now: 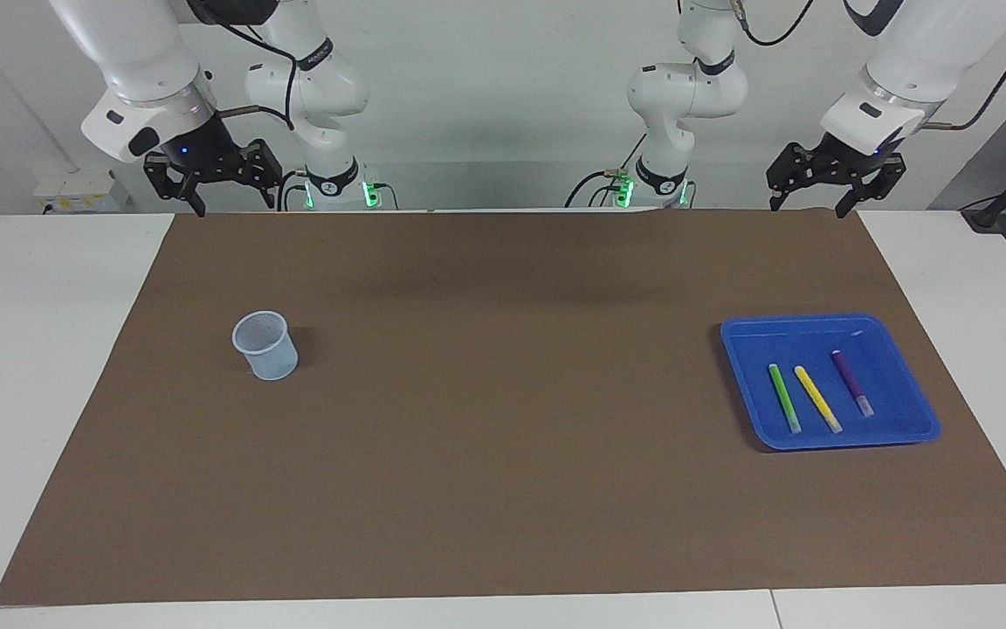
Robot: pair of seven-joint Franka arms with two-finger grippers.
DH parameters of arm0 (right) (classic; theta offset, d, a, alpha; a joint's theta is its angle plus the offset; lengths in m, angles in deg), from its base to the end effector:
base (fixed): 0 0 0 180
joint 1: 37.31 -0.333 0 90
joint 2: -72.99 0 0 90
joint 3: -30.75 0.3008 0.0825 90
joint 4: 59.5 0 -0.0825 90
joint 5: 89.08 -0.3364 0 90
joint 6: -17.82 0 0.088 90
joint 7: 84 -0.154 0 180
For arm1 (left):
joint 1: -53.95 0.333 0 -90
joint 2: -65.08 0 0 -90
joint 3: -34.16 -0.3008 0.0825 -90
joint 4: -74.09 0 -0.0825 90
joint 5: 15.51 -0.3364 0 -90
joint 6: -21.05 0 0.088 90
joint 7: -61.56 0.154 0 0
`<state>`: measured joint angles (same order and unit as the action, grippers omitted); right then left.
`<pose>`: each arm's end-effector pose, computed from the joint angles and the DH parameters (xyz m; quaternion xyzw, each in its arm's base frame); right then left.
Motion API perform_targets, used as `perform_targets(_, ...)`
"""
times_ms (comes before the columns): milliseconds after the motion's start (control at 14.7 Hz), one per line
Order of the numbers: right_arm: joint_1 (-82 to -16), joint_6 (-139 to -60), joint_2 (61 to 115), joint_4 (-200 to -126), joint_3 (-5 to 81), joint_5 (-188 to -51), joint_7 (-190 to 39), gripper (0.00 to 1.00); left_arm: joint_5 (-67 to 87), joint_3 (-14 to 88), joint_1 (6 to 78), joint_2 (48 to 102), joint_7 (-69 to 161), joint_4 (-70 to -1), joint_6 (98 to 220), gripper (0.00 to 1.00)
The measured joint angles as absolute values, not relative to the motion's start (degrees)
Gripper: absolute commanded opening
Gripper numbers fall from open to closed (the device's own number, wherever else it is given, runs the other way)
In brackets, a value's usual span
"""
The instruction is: Right arm passes pens to left for tray arrangement
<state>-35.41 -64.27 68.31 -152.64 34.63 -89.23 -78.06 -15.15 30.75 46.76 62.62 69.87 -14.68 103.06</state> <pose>0.4618 0.0176 0.5681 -0.9961 -0.0688 0.0557 0.0005 0.4751 -0.0318 0.5808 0.9937 -0.1056 -0.0373 0.0059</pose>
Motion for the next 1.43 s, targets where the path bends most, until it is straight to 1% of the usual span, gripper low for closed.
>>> perform_targets(613,-35.4,-64.3,68.2,-152.6,34.6,-89.2,-78.1,1.0,-15.1,30.6,46.8,62.6,69.9,-14.7,103.2,1.0)
perform_targets(954,-35.4,-64.3,67.1,-152.5,34.6,-89.2,-78.1,1.0,-15.2,30.4,46.8,62.7,69.9,-14.7,103.3,1.0)
perform_targets(1431,-35.5,-64.3,67.9,-152.5,33.9,-89.2,-78.1,1.0,-15.2,30.1,46.8,62.8,69.9,-15.6,103.5,1.0)
